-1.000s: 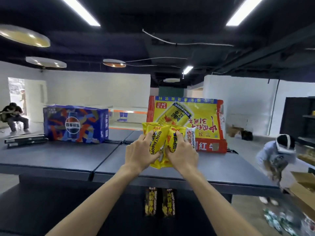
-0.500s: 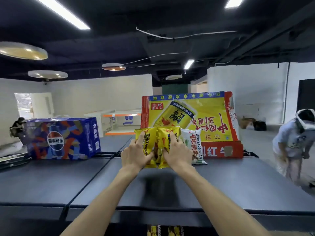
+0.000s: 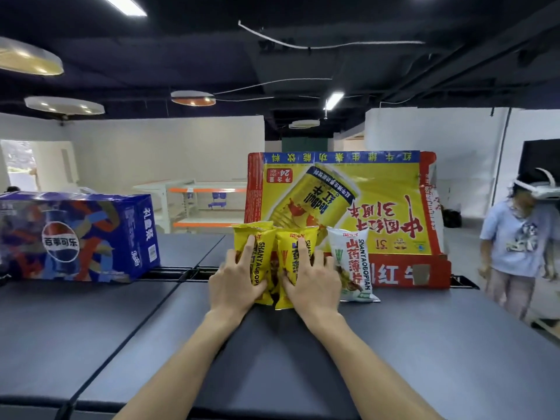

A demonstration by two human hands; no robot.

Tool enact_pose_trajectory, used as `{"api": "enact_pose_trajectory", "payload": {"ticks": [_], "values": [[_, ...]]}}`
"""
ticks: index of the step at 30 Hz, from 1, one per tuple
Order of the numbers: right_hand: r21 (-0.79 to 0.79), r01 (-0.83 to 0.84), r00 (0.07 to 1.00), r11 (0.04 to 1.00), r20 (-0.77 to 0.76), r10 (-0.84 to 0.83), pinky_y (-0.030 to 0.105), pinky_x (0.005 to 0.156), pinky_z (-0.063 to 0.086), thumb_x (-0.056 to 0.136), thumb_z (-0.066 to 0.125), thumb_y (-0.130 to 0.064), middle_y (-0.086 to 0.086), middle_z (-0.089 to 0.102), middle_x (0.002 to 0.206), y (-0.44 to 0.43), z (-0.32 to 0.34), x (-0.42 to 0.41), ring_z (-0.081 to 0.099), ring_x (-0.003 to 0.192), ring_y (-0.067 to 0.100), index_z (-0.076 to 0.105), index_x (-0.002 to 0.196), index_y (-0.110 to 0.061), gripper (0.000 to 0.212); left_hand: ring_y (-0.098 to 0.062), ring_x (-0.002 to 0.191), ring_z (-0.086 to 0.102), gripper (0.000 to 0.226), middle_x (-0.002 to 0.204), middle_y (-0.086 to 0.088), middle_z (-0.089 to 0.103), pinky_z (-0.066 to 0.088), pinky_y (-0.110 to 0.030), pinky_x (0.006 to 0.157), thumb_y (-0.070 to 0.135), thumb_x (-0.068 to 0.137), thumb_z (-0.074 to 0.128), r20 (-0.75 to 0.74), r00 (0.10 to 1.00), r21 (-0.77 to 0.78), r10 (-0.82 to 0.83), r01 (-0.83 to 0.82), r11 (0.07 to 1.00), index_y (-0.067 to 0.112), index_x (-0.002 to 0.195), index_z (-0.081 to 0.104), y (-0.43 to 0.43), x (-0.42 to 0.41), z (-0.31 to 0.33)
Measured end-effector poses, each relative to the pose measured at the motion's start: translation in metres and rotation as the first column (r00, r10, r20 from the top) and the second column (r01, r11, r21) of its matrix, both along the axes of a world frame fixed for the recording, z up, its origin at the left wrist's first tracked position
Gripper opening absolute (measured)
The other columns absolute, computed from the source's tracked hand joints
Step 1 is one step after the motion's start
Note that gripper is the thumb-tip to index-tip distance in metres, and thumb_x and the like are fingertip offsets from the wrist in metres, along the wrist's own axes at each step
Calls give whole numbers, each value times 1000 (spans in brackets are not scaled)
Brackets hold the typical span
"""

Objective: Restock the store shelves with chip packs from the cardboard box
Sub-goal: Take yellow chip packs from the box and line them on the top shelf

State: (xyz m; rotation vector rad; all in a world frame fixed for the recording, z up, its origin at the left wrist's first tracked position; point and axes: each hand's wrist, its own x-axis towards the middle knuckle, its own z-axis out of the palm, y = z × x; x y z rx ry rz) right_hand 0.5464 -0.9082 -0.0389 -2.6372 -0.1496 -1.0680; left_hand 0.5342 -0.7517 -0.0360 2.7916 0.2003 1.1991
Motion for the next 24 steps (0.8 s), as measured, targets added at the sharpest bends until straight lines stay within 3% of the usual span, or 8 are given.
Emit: {"api": "enact_pose_trajectory", "payload": {"ticks": [3,5,10,14,24], "values": [[-6,-23,998,1000,-67,23,37,69,53,89,47,-64,9,47,135,-1,-5,1,58,107,28,8,156,-28,86,-26,70,65,101,99,-6,58,49,-31,52,63,66,72,11,1000,31,0,0,1000,31,151,29,2,4,-5],[3,-20,998,1000,-63,20,35,65,51,91,43,-64,8,47,129,-1,-8,-2,61,99,26,2,155,-28,84,-25,74,65,101,101,-6,57,51,-32,55,64,68,70,0,1000,-4,-17,17,1000,33,153,24,5,3,-6],[54,-50,999,997,16,49,36,62,53,92,48,-60,7,50,130,-2,-8,-3,61,102,26,10,155,-27,81,-22,84,62,101,97,1,46,54,-36,67,67,72,61,-79,988,-211,-130,111,971,46,152,2,12,-5,-7],[23,-38,999,999,-12,38,35,61,53,90,49,-62,7,48,128,1,-9,-4,62,99,26,9,154,-28,83,-25,91,61,113,95,1,53,56,-40,75,58,65,68,-219,958,-229,-184,133,964,54,147,-10,22,-5,-5],[57,-5,980,998,-196,16,39,76,51,87,56,-63,12,43,131,8,0,-18,61,100,33,-4,154,-35,94,-30,94,63,108,104,-6,55,51,-40,75,47,70,80,-154,964,-332,-216,155,930,43,149,7,13,-16,1]]}}
